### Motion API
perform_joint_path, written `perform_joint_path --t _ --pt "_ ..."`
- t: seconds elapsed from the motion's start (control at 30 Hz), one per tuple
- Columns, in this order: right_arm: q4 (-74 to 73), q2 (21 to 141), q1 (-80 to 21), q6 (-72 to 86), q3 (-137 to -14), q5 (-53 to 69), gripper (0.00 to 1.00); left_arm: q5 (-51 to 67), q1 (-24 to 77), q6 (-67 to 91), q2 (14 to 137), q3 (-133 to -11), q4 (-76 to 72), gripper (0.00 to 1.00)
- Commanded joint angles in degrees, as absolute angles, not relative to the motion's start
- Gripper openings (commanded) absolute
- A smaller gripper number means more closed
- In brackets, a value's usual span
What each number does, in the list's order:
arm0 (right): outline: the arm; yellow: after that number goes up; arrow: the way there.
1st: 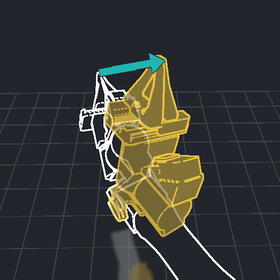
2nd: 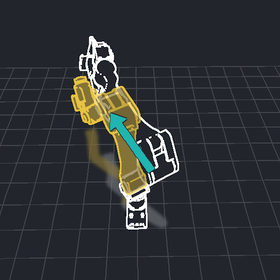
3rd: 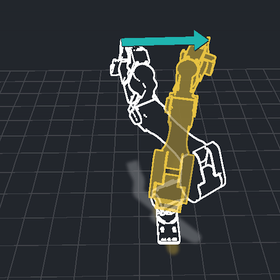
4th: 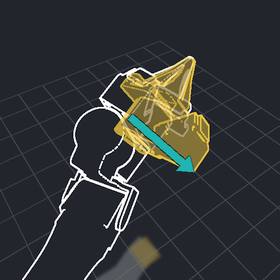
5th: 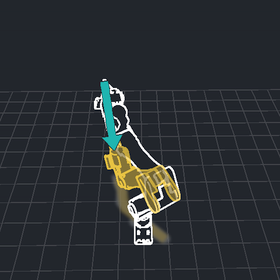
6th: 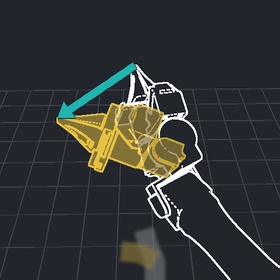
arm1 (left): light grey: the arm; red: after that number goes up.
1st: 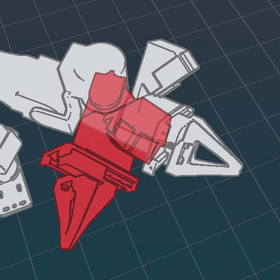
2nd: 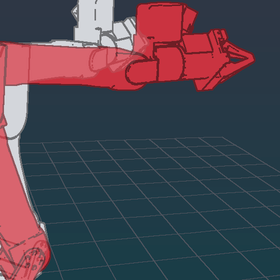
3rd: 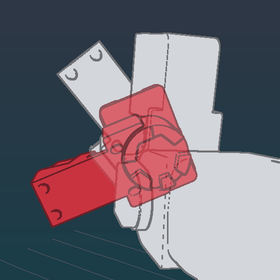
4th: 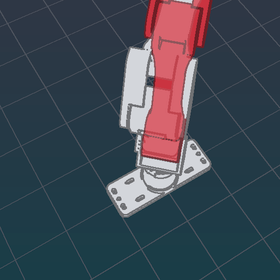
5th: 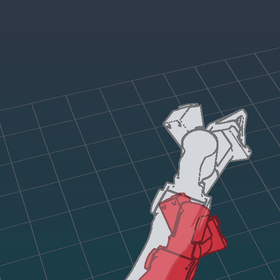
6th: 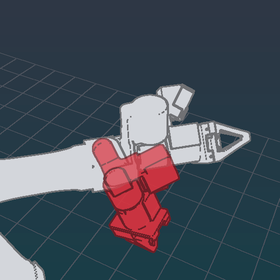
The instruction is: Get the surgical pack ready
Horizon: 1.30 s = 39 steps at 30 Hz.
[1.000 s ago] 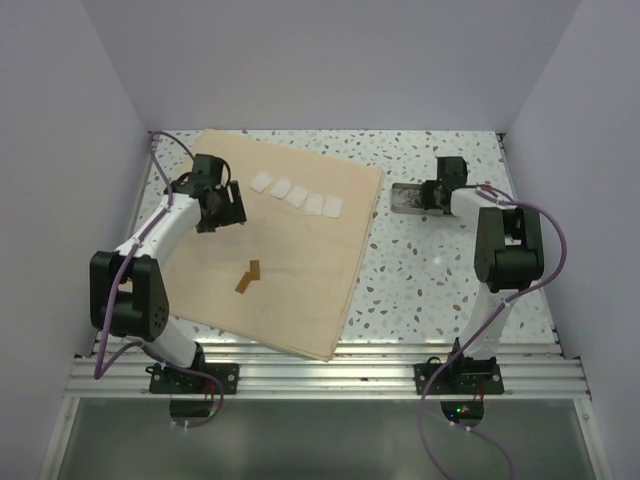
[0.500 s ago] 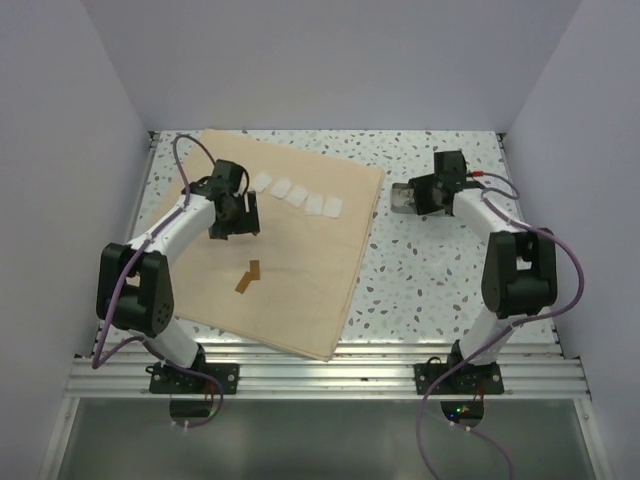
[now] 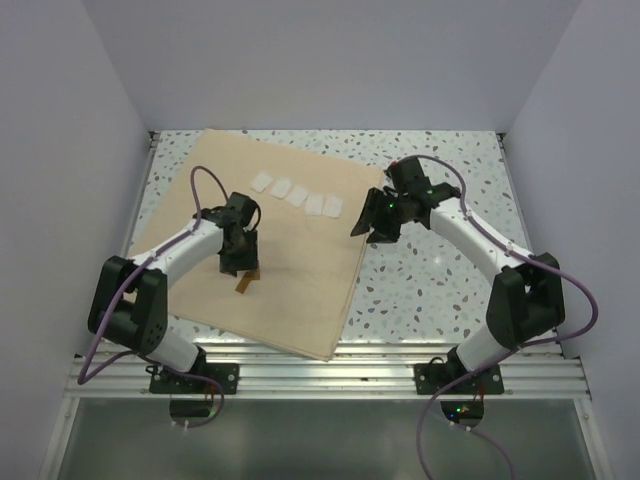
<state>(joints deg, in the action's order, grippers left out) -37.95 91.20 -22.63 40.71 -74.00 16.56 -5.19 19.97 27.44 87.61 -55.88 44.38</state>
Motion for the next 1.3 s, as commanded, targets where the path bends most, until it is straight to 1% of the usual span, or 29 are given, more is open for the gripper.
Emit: perform_joint_path --t 0.0,0.03,0.13,0.2,0.23,0.27,0.37,0.4,0.5,0.53,0.67,0.87,0.9,1.03,1.27 --pt "-38.2 87.5 -21.7 36.0 -69.4 22.8 0.52 -5.5 20.4 25.9 85.1 -56.6 42.4 0.48" --pt "-38.6 87.6 -22.0 35.4 -69.3 23.2 0.52 -5.2 20.3 24.3 85.1 -57.0 41.7 0.47" --pt "-39.1 87.9 -22.1 34.7 -69.6 23.5 0.52 -1.9 20.3 20.1 86.1 -60.0 40.8 0.40" --pt "-39.4 88.2 -22.1 34.5 -69.9 23.3 0.52 4.0 20.3 17.5 87.5 -62.3 39.2 0.39" --pt "-39.4 88.2 -22.1 34.5 -70.0 23.1 0.52 6.0 20.4 15.6 88.2 -63.1 37.0 0.40" --pt "-39.5 88.4 -22.1 34.4 -70.1 22.9 0.52 8.1 20.3 15.2 88.8 -63.9 36.0 0.46" --pt "-39.3 89.5 -22.1 33.5 -70.8 23.5 0.52 9.0 20.4 15.0 92.8 -68.9 33.1 0.52" --pt "-38.9 89.8 -22.1 33.5 -70.8 23.6 0.53 9.2 20.4 15.4 94.3 -72.4 32.8 0.53" --pt "-34.9 92.9 -22.1 33.6 -71.5 24.0 0.52 10.5 20.4 17.6 100.8 -77.9 29.8 0.53" --pt "-34.1 92.9 -22.0 33.9 -71.9 24.0 0.52 10.9 20.4 18.2 101.7 -79.0 28.7 0.53" --pt "-28.5 99.4 -22.0 35.1 -75.2 23.4 0.52 12.6 20.5 21.8 105.5 -83.3 24.2 0.52" --pt "-19.5 110.4 -22.0 39.4 -83.7 22.1 0.50 9.3 20.6 24.1 107.0 -84.9 23.4 0.53" --pt "-19.2 113.7 -22.0 39.9 -85.2 21.7 0.50 8.6 20.5 23.8 107.0 -85.1 23.6 0.53" --pt "-19.0 119.0 -22.0 42.1 -91.5 20.0 0.49 5.6 20.6 22.2 106.8 -86.3 24.1 0.54" --pt "-20.2 123.3 -22.0 42.5 -95.0 17.1 0.47 3.8 20.6 20.6 108.7 -89.5 25.1 0.54"
